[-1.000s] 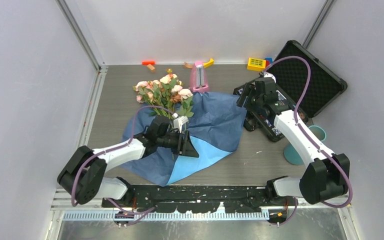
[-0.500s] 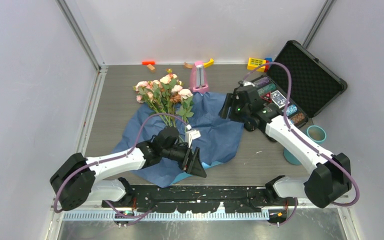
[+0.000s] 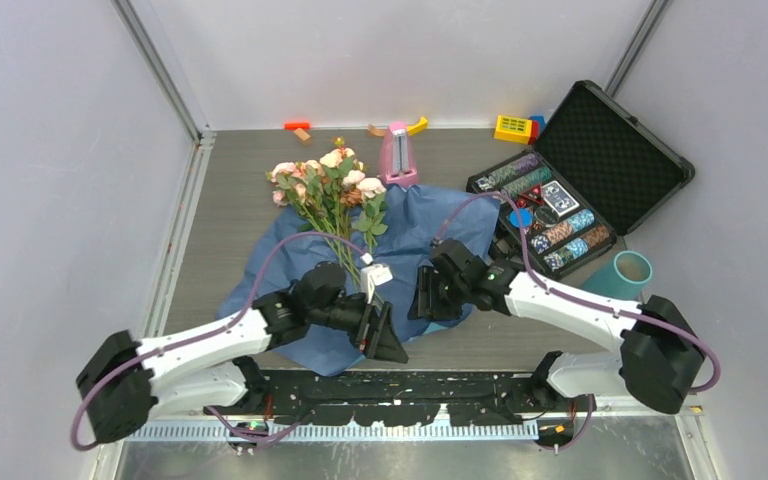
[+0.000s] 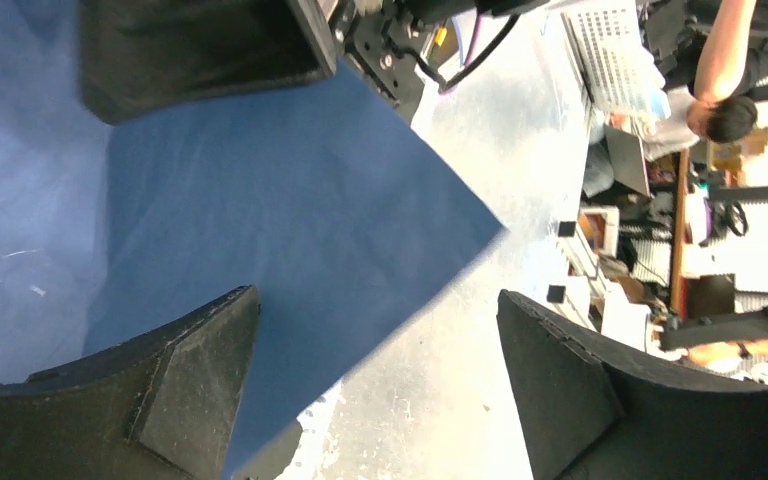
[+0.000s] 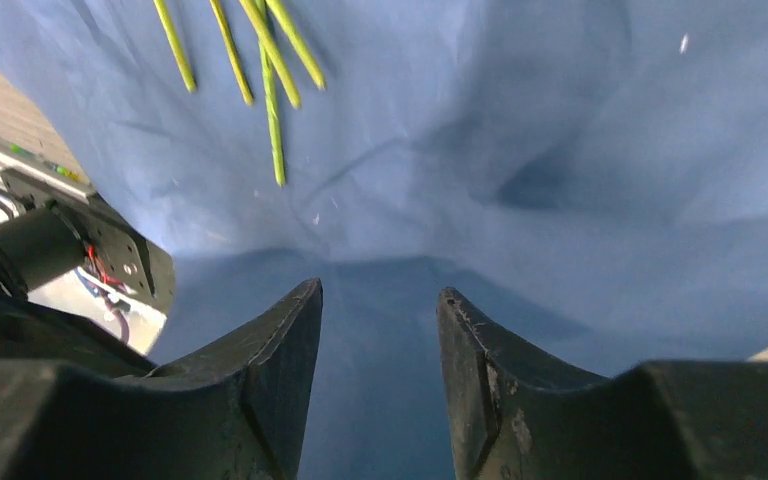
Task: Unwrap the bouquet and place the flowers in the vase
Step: Unfold the wrapping paper at the center of the board.
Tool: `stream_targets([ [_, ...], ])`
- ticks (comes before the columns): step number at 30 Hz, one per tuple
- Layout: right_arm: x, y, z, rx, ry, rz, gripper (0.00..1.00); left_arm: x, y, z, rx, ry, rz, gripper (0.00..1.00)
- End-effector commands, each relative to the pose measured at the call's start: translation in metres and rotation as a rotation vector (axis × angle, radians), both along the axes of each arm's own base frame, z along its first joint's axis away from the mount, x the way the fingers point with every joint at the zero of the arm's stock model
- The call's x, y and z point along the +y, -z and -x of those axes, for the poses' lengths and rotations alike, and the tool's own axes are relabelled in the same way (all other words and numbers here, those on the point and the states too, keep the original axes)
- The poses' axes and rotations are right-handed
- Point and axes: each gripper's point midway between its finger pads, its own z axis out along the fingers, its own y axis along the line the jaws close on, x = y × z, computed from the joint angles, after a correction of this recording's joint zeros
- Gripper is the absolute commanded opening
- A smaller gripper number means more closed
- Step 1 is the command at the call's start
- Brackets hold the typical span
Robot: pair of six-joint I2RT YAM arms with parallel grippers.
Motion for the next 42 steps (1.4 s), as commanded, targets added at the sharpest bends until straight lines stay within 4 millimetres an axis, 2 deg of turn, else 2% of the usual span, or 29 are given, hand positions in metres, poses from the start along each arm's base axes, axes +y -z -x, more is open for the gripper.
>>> stream_targets([
  [1, 0.009, -0.016, 0.023, 0.026, 0.037, -0.107, 0.51, 0.020, -0.013, -0.015, -0.118, -0.137, -0.037, 0.94],
  [4, 0.006, -0.001, 0.043, 0.069, 0.040, -0.090, 0.51, 0.029, -0.016, -0.019, -0.118, -0.210, -0.039, 0.98],
  [10, 0.007, 0.017, 0.072, 0.116, 0.018, -0.041, 0.50, 0.045, 0.016, 0.001, 0.016, -0.203, -0.144, 0.96],
  [13, 0.002, 0.025, 0.084, 0.120, -0.004, 0.022, 0.50, 0.050, 0.023, 0.009, 0.058, -0.205, -0.140, 0.96],
  [16, -0.002, 0.031, 0.088, 0.109, -0.005, 0.068, 0.49, 0.054, 0.026, 0.013, 0.085, -0.217, -0.144, 0.95],
  [23, -0.008, 0.038, 0.090, 0.095, 0.031, 0.118, 0.48, 0.065, 0.059, 0.018, 0.203, -0.293, -0.245, 0.78],
  [29, -0.020, 0.050, 0.091, 0.096, 0.073, 0.150, 0.49, 0.073, 0.076, 0.014, 0.225, -0.354, -0.313, 0.74],
  [36, -0.031, 0.065, 0.094, 0.111, 0.110, 0.176, 0.49, 0.082, 0.087, 0.017, 0.241, -0.372, -0.377, 0.72],
  [42, -0.035, 0.068, 0.095, 0.116, 0.120, 0.182, 0.49, 0.087, 0.090, 0.016, 0.242, -0.390, -0.409, 0.71],
])
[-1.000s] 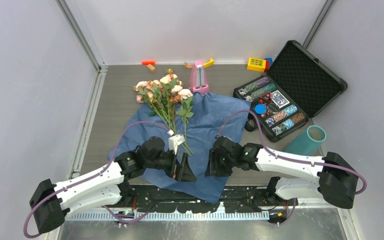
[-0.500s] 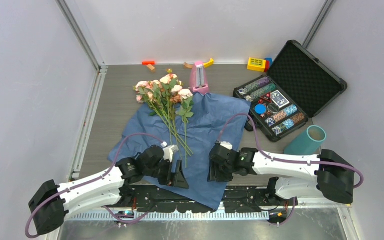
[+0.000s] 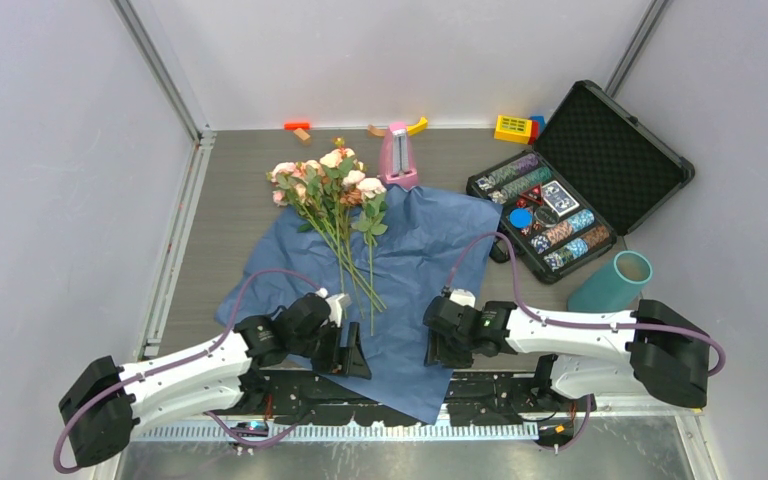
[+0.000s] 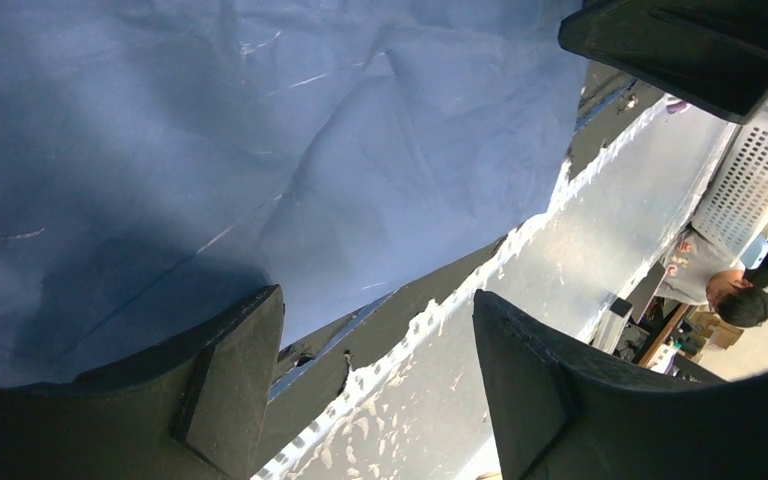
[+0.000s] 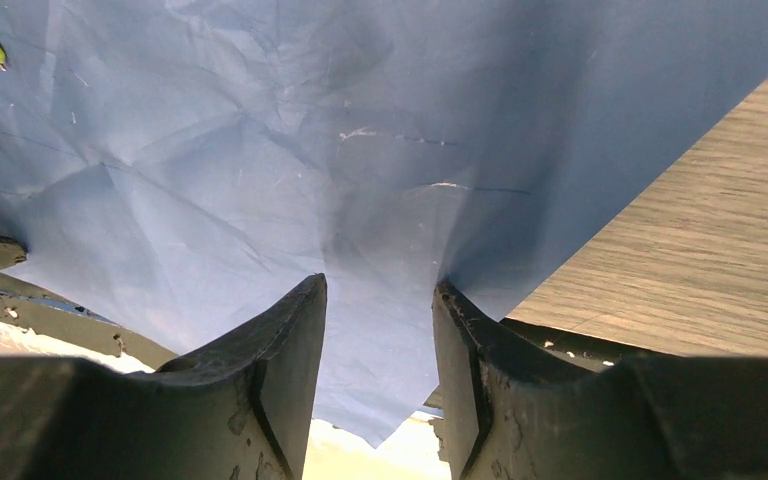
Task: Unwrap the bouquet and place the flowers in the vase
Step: Unfold the wrapping paper at the center of the board, then pick up the fake flower from the wrapping paper.
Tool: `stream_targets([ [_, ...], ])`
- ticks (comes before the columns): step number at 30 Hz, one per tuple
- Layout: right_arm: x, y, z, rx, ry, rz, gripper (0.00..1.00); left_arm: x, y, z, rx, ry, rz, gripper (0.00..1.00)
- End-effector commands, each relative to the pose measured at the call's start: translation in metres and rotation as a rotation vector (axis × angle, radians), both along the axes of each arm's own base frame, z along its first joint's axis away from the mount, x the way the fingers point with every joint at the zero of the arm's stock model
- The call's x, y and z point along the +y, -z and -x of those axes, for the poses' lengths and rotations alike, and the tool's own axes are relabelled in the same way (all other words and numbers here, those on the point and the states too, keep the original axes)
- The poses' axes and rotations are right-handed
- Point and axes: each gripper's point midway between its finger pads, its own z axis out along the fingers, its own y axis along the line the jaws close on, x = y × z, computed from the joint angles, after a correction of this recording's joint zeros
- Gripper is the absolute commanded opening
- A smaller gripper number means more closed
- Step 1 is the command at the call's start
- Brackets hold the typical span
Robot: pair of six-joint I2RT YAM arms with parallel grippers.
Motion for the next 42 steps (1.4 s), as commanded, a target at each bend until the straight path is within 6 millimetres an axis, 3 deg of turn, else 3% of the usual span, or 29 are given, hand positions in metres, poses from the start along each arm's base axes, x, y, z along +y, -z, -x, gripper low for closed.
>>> stream_targets([
  [1, -0.002, 0.004, -0.004, -0.021, 0.032, 0.007, 0.49, 0.004, 0.000, -0.003, -0.006, -0.026, -0.031, 0.71],
  [5, -0.003, -0.011, -0.012, -0.063, 0.042, 0.018, 0.50, 0.001, -0.025, -0.021, -0.088, -0.061, -0.037, 0.81],
  [10, -0.001, -0.063, -0.039, -0.218, 0.049, 0.006, 0.58, 0.003, -0.082, -0.066, -0.309, -0.124, -0.065, 0.99],
  [15, 0.004, -0.117, -0.071, -0.374, 0.053, -0.005, 0.63, 0.026, -0.103, -0.116, -0.399, -0.219, -0.198, 1.00],
  [19, 0.009, -0.151, -0.103, -0.477, 0.060, 0.002, 0.66, 0.026, -0.119, -0.163, -0.442, -0.316, -0.158, 1.00],
  [24, -0.002, -0.170, -0.158, -0.543, 0.135, 0.029, 0.65, 0.044, -0.097, -0.223, -0.498, -0.415, -0.292, 0.97],
  [30, -0.011, -0.184, -0.208, -0.570, 0.195, -0.027, 0.64, 0.052, -0.054, -0.259, -0.501, -0.410, -0.379, 0.79],
  [38, -0.027, -0.164, -0.221, -0.518, 0.195, 0.012, 0.64, 0.052, -0.017, -0.272, -0.439, -0.394, -0.419, 0.46],
  [42, -0.034, -0.152, -0.218, -0.485, 0.223, 0.017, 0.64, 0.051, -0.004, -0.273, -0.418, -0.386, -0.436, 0.43],
])
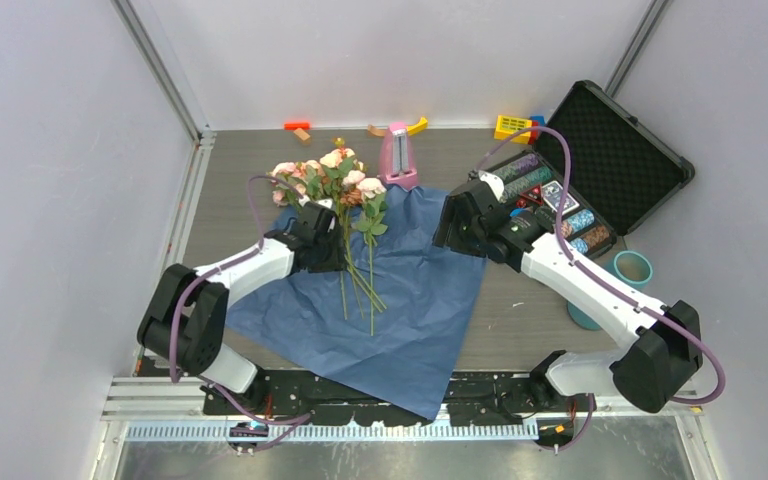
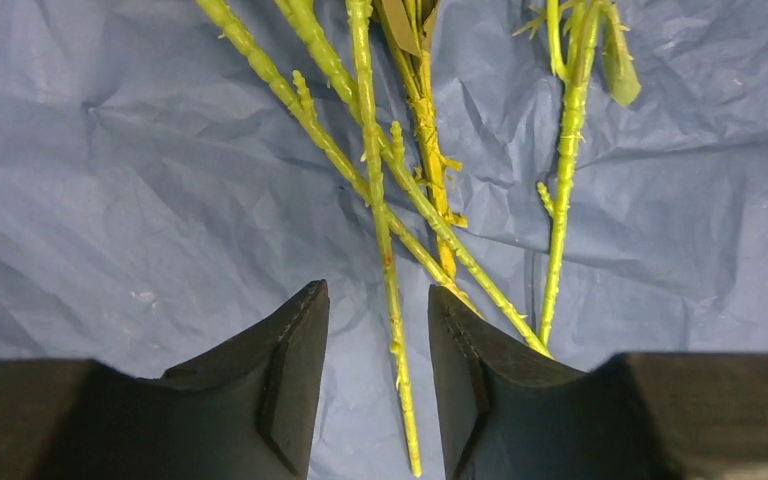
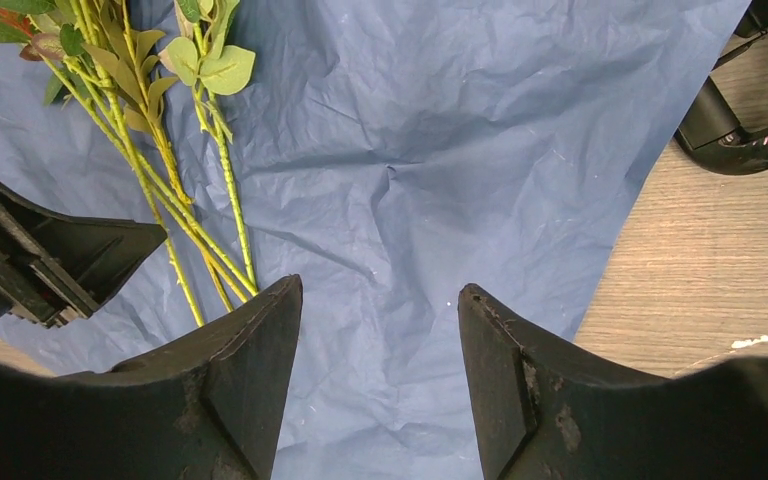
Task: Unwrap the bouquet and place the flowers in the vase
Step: Pick up the fake flower from the wrapping paper.
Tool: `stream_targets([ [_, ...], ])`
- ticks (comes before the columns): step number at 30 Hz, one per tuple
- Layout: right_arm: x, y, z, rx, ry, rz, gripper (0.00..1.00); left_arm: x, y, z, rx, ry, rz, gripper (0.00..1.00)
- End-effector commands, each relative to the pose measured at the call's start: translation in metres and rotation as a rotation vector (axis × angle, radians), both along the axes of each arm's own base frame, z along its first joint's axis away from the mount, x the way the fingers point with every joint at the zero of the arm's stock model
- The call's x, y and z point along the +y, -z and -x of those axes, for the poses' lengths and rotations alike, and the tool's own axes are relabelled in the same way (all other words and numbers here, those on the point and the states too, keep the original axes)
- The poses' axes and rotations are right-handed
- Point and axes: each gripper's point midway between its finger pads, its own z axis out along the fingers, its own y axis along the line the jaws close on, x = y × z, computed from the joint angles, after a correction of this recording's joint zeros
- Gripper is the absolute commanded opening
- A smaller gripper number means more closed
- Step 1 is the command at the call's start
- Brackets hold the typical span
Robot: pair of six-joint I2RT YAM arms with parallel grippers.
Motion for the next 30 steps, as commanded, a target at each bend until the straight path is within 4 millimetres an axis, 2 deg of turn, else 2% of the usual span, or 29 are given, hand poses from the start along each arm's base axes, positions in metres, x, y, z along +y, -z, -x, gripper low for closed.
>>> stream_targets([
  [1, -0.002, 0.004, -0.003, 0.001, 0.008, -0.023, 0.64, -0.005, -0.002, -0.019, -0.054, -0.001, 0.006, 0.42],
  [8, -0.002, 0.007, -0.007, 0.010, 0.018, -0.036, 0.63, -0.009, 0.013, -0.022, -0.021, 0.012, 0.001, 0.38],
  [11, -0.001, 0.006, -0.010, 0.011, 0.018, -0.037, 0.63, -0.010, 0.016, -0.023, -0.014, 0.011, -0.004, 0.31],
  [14, -0.001, 0.007, -0.011, 0.015, 0.018, -0.036, 0.62, -0.010, 0.020, -0.023, -0.006, 0.007, -0.006, 0.30],
  [19, 0.000, 0.011, -0.012, 0.028, 0.018, -0.034, 0.62, -0.009, 0.026, -0.022, 0.010, 0.001, -0.012, 0.22],
  [24, -0.001, 0.013, -0.012, 0.032, 0.021, -0.032, 0.61, -0.012, 0.023, -0.022, 0.013, -0.002, 0.003, 0.14],
  [28, -0.001, 0.012, -0.012, 0.032, 0.023, -0.035, 0.61, -0.011, 0.019, -0.020, 0.008, -0.018, 0.013, 0.01],
  [30, -0.001, 0.011, -0.012, 0.027, 0.025, -0.037, 0.61, -0.011, 0.015, -0.020, -0.004, -0.026, 0.029, 0.00],
])
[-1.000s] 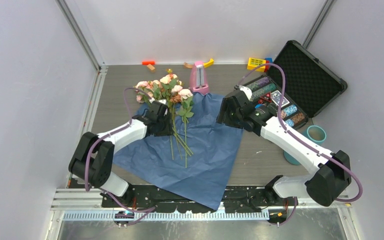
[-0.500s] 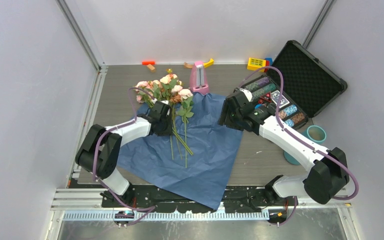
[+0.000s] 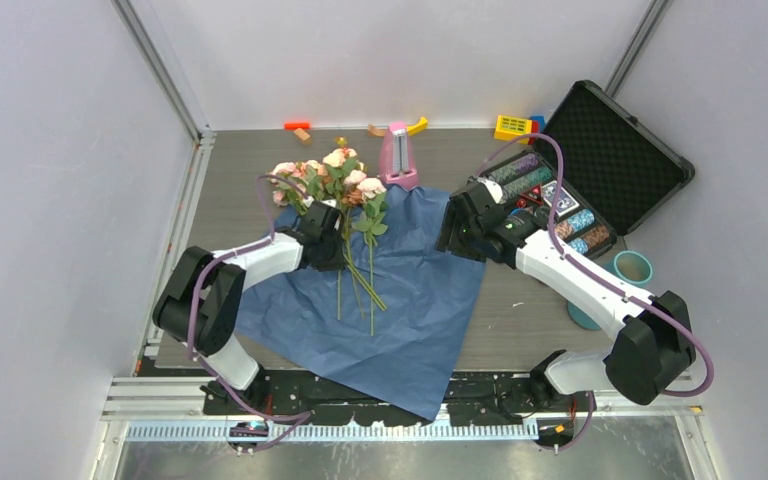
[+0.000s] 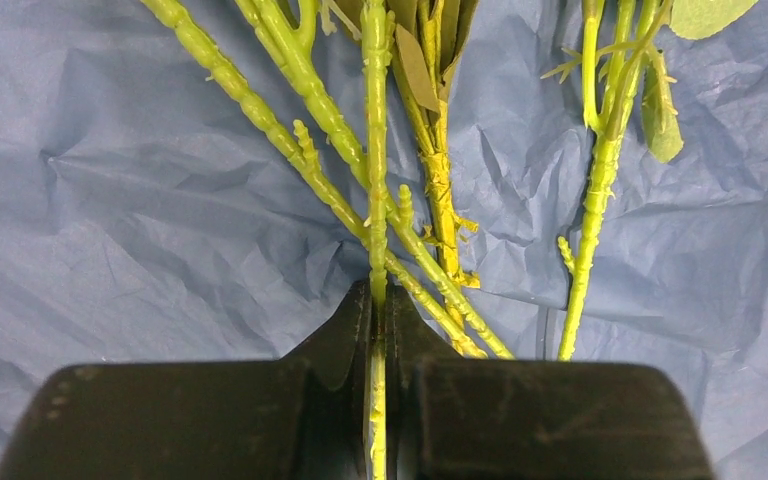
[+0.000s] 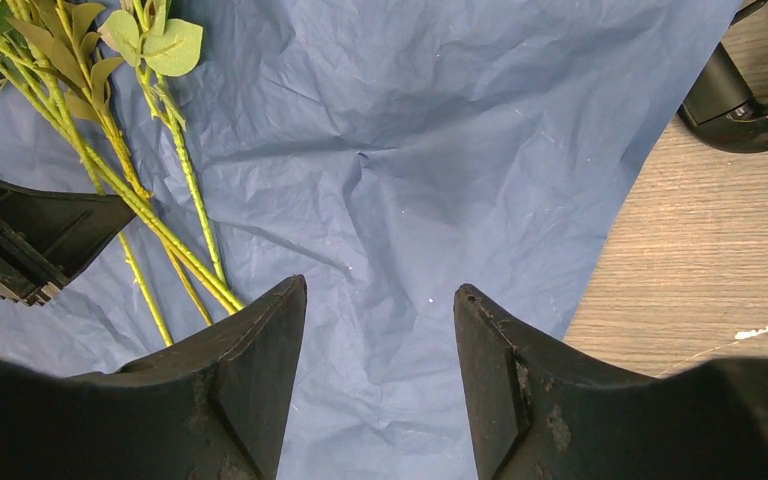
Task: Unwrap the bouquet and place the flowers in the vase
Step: Pick up the fake flower from the wrapping paper.
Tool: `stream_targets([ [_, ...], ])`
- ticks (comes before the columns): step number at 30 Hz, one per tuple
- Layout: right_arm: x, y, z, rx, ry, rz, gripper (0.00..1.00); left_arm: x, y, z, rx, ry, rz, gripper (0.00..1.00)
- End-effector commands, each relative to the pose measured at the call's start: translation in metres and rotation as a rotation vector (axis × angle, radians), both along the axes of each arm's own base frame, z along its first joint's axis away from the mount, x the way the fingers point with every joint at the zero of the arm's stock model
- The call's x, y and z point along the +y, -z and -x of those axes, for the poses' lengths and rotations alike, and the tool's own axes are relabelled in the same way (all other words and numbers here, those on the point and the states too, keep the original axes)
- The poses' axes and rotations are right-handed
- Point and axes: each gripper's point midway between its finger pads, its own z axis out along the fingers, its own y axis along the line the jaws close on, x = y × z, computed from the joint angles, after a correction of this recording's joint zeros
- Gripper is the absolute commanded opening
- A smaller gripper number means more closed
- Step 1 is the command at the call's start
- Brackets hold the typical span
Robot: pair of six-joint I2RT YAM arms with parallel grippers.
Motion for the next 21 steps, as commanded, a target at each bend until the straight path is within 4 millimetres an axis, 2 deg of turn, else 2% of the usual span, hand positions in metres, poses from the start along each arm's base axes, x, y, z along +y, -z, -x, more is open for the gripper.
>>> stream_targets([
  [1, 0.006, -0.019, -0.012, -0.058, 0.012, -0.043, 0.61, -0.006, -0.013, -0.007, -0.048, -0.014, 0.049, 0.00],
  [6, 0.005, -0.021, -0.013, -0.070, 0.015, -0.045, 0.61, -0.008, -0.029, -0.008, -0.116, -0.023, 0.101, 0.00],
  [16, 0.005, -0.026, -0.012, -0.093, 0.022, -0.074, 0.61, -0.004, -0.080, -0.002, -0.277, -0.106, 0.238, 0.00],
  [19, 0.020, -0.036, -0.014, -0.121, -0.021, -0.146, 0.62, -0.007, -0.096, 0.003, -0.325, -0.083, 0.290, 0.00],
  [20, 0.023, -0.038, -0.013, -0.127, -0.038, -0.164, 0.63, -0.013, -0.108, 0.007, -0.353, -0.046, 0.330, 0.00],
  [21, 0.034, -0.048, -0.014, -0.152, -0.075, -0.220, 0.65, -0.017, -0.118, 0.010, -0.386, -0.011, 0.362, 0.00],
])
